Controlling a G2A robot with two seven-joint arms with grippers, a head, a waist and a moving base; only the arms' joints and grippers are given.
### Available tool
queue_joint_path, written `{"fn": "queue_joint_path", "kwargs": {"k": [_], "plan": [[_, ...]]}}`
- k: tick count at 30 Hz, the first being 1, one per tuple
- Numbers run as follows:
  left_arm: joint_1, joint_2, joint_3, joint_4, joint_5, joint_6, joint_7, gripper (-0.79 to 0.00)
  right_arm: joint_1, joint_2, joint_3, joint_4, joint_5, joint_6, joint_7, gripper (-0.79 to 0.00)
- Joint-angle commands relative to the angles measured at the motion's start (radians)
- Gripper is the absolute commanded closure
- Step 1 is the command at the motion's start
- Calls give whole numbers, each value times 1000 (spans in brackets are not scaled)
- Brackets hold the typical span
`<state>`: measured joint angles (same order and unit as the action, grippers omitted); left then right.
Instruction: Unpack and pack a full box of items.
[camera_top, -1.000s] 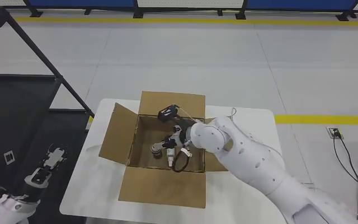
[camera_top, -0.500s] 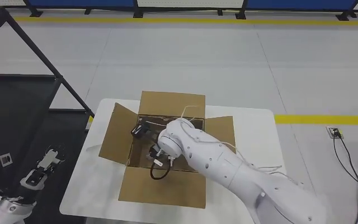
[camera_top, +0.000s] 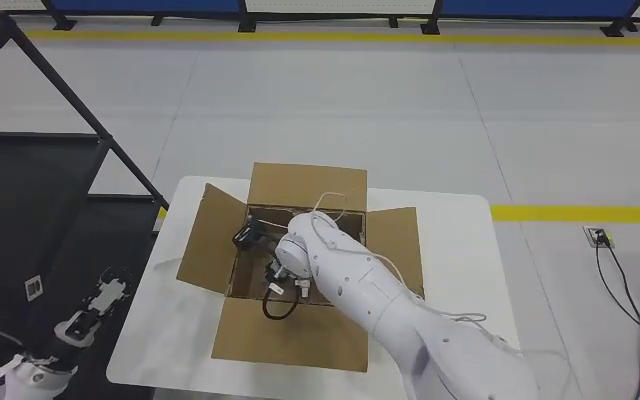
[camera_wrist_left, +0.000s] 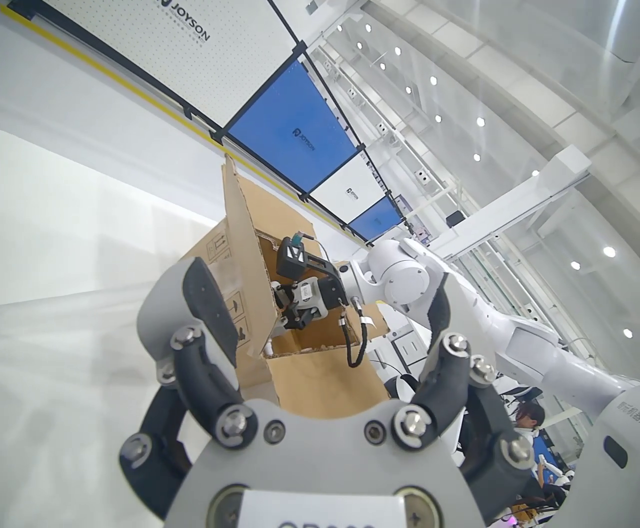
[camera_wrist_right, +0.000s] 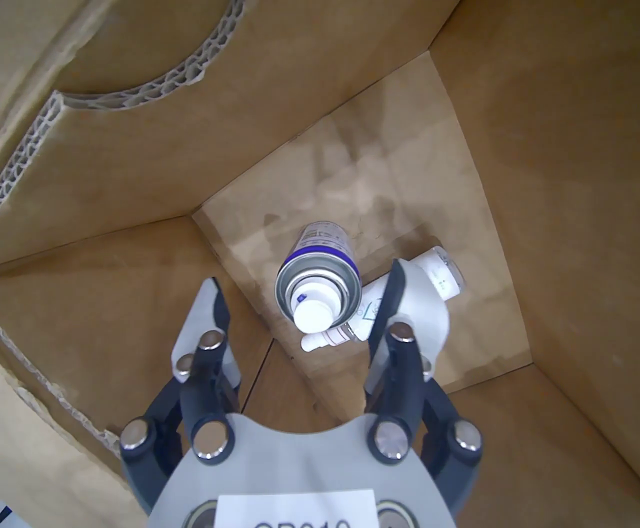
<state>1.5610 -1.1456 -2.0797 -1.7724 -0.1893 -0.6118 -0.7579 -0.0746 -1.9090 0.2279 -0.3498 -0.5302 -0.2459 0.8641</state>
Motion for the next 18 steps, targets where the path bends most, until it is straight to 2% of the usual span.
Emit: {"fn": "queue_joint_path", "kwargs": {"k": [1,6,7,8,11,18], "plan": [[-2,3,2,2,1,2,-2,-785,0,-12,3,29,-4,-6,-16,-376],[-5,8,6,5,3,3,2,-785,0,-39,10,81,-11,-19,-27,-345],[-6,9,8,6,4,4,3,-785,1,-43,11,88,-12,-23,-29,-305],[-7,10,9,7,5,4,5,-785,1,-47,13,96,-14,-26,-31,-203],[-8,13,13,11,6,6,9,-785,7,-56,18,111,-20,-34,-43,0],[-13,20,22,6,4,10,11,-785,29,-73,27,101,-48,-5,-54,0]]}}
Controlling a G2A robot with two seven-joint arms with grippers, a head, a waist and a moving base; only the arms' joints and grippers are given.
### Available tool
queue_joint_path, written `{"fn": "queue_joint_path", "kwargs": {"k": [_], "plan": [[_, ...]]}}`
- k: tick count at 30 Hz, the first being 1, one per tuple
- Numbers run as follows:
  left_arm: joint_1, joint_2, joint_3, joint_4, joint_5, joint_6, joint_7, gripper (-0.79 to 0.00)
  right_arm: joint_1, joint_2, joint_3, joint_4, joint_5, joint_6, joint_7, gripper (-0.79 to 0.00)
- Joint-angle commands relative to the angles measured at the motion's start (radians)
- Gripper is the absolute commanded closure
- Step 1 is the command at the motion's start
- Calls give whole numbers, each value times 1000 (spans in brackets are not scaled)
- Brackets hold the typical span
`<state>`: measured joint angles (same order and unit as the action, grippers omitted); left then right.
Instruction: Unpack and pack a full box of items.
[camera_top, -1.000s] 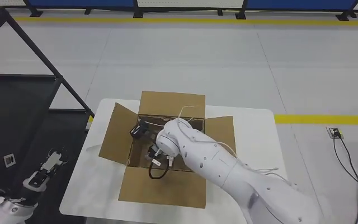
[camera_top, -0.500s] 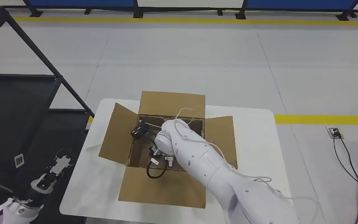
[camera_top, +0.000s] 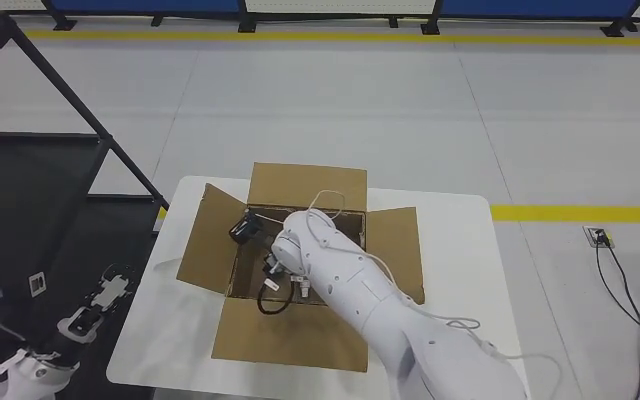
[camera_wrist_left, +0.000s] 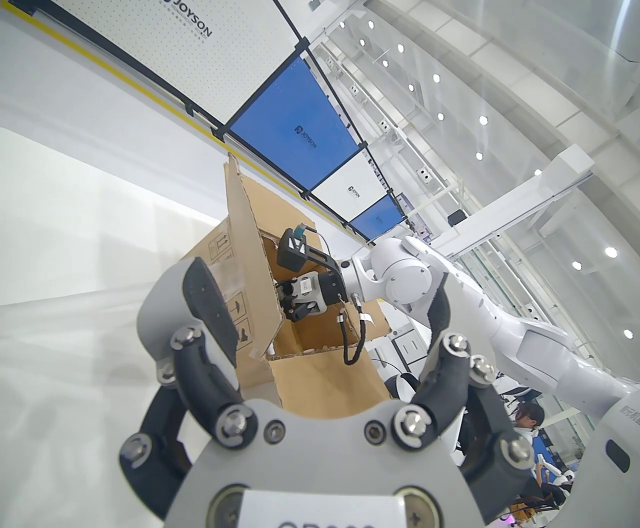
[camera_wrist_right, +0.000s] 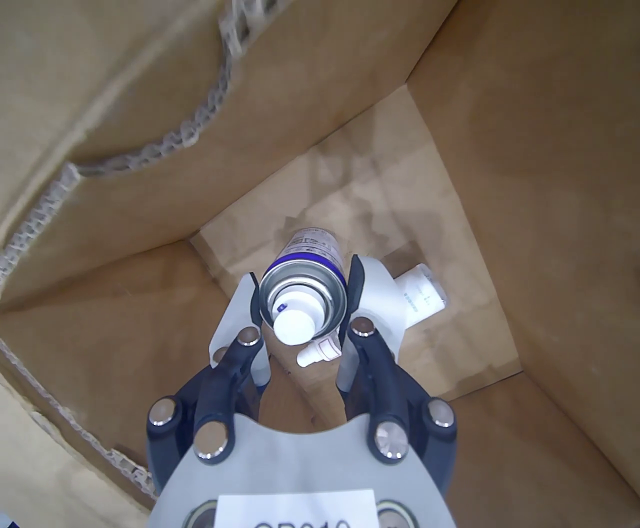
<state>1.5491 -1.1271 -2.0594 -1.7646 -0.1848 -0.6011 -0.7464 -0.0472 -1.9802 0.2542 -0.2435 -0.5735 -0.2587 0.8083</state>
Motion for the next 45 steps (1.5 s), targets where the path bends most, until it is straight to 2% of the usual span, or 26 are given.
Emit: {"fn": "queue_joint_path", "kwargs": {"k": [1,4,9,16,21,26,30,33,39,42,45], "plan": [[-1,2,5,-4,-1,-1,-2,-785,4,-4,1,-10,-9,20,5,0],[-4,5,15,-8,2,0,-7,-785,11,-9,6,-32,-22,51,13,0],[-13,10,34,-12,11,4,-13,-785,34,-4,30,-62,-16,46,29,0],[-13,16,46,-18,16,-1,-8,-785,45,14,62,-109,-28,135,38,0],[-15,20,49,-19,16,4,-5,-785,54,48,96,-172,-48,216,40,0],[-24,25,58,-20,20,11,0,-785,41,113,146,-314,-86,298,81,0],[-30,28,69,-20,24,15,5,-785,-24,197,212,-520,-151,360,115,0],[-35,30,78,-19,31,18,7,-785,-126,280,289,-747,-252,425,153,0],[-41,34,94,-24,43,25,14,-785,-484,450,524,-1358,-610,555,332,0],[-43,37,102,-29,49,29,15,-785,-676,503,650,-1625,-783,570,424,0],[-45,39,111,-35,60,32,17,-785,-831,534,763,-1826,-906,577,485,0]]}}
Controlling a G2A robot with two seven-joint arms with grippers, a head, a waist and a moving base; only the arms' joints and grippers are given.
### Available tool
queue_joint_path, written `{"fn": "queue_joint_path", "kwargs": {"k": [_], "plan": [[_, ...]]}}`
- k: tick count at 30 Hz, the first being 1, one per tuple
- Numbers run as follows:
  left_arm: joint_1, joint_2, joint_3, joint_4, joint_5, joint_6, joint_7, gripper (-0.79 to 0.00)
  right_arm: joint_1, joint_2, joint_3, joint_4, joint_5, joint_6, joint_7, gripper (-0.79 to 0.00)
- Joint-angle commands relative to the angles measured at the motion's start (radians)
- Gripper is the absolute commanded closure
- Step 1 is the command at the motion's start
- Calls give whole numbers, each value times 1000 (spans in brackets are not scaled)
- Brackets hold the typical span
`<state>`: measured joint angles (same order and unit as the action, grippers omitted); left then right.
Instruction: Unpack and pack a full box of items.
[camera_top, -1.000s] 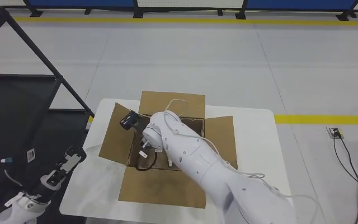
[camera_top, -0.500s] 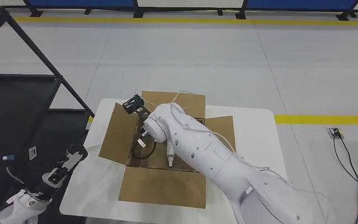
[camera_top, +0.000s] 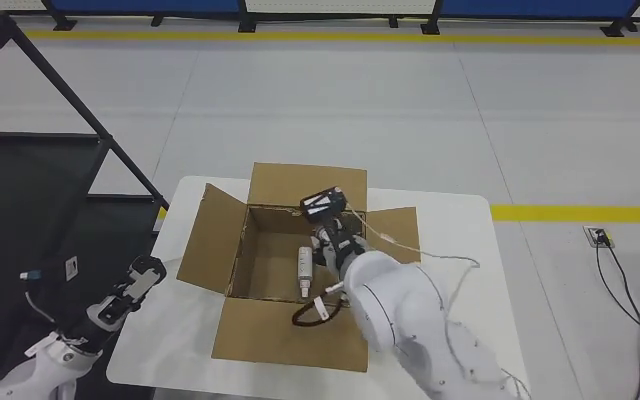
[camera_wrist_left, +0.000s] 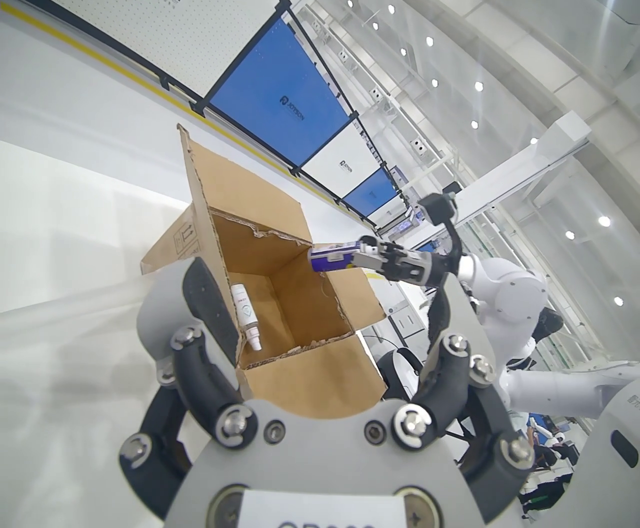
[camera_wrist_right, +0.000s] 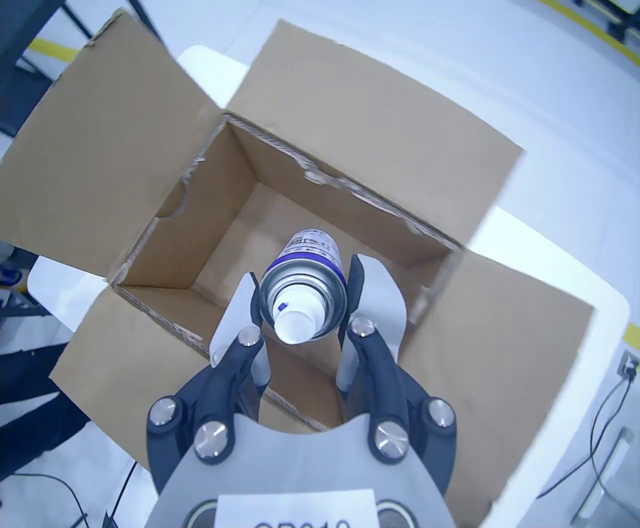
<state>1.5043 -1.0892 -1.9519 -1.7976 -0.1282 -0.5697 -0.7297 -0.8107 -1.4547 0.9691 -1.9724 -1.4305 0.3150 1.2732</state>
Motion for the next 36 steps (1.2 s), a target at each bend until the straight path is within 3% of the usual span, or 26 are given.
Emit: {"fn": "queue_joint_path", "kwargs": {"k": [1,6,12,20,27,34,35,36], "plan": [[-1,1,7,-4,6,1,2,-785,-109,15,86,-150,-79,8,36,0],[1,4,21,-13,20,3,8,-785,-246,31,261,-292,-188,69,96,0],[8,7,30,-21,33,4,25,-785,-304,25,435,-266,-270,89,143,0],[26,8,36,-28,39,8,64,-785,-179,-2,588,73,-162,39,193,0],[43,9,33,-31,48,15,101,-785,-86,0,639,368,-105,25,160,0],[51,9,47,-41,64,20,127,-785,-71,3,651,476,-69,15,88,-6],[51,9,49,-43,67,22,131,-785,-72,4,654,482,-63,13,80,-132],[52,9,52,-46,71,24,134,-785,-74,4,656,488,-60,11,74,-163]]}}
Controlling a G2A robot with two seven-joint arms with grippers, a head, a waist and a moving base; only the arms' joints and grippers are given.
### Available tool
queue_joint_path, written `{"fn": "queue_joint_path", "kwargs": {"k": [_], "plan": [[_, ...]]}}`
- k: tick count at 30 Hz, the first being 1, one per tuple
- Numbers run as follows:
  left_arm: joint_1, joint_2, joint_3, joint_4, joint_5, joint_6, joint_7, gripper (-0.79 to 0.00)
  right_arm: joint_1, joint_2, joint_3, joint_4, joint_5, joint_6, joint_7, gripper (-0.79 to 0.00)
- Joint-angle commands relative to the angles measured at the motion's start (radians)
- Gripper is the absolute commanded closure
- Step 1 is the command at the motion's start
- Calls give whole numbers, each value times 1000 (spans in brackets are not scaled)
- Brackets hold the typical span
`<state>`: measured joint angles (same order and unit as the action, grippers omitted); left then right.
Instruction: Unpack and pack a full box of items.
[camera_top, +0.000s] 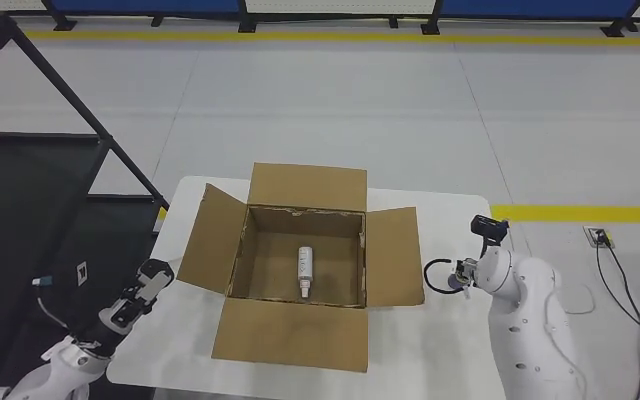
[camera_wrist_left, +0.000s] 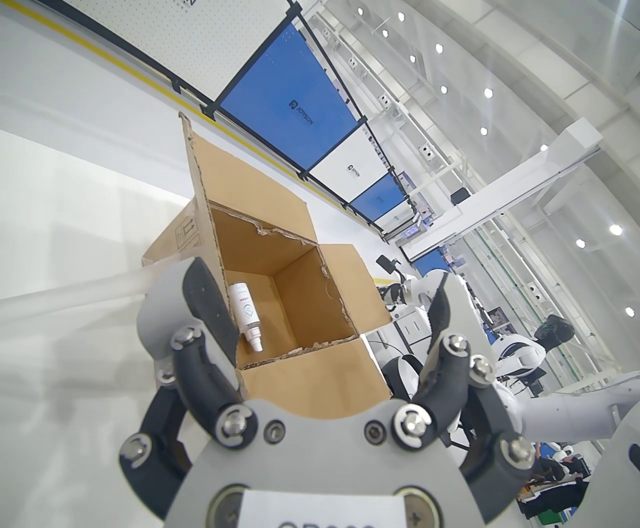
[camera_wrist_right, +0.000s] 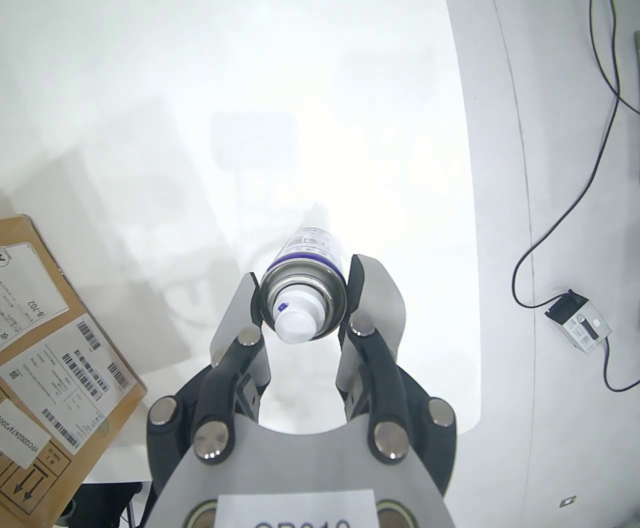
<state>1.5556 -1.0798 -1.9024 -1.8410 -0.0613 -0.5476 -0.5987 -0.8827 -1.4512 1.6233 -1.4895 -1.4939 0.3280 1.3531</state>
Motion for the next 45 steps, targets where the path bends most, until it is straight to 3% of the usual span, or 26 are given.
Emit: {"fn": "queue_joint_path", "kwargs": {"k": [1,3,6,8,10,16,19,24,28,33,39,45], "plan": [[1,0,6,-5,5,3,6,-785,-3,1,4,10,9,-5,-12,-191],[1,0,11,-9,9,4,10,-785,-7,3,10,20,19,-8,-25,-317],[1,1,15,-12,14,7,14,-785,-11,4,17,29,36,-12,-38,-440],[0,2,17,-13,15,8,16,-785,-13,6,21,31,49,-18,-46,-653],[0,2,18,-14,16,9,18,-785,-18,7,25,28,56,-21,-53,-785],[-3,4,21,-13,14,10,17,-785,-44,10,28,-46,64,-1,-75,-785],[-4,6,15,-11,10,9,17,-785,-92,4,-12,-216,58,40,-126,-785],[1,8,-6,2,-9,6,26,-785,-145,-8,-182,-515,-35,63,-176,-785],[8,10,-29,21,-35,-2,31,-785,-73,-22,-363,-582,-99,23,-155,-785],[14,13,-58,52,-73,-14,28,-785,157,-58,-556,-404,21,-80,-79,-785],[23,17,-97,87,-118,-32,15,-785,456,-135,-747,43,314,-166,-30,-785],[24,23,-131,112,-179,-40,-25,-785,595,-219,-881,416,503,-160,-95,-785]]}}
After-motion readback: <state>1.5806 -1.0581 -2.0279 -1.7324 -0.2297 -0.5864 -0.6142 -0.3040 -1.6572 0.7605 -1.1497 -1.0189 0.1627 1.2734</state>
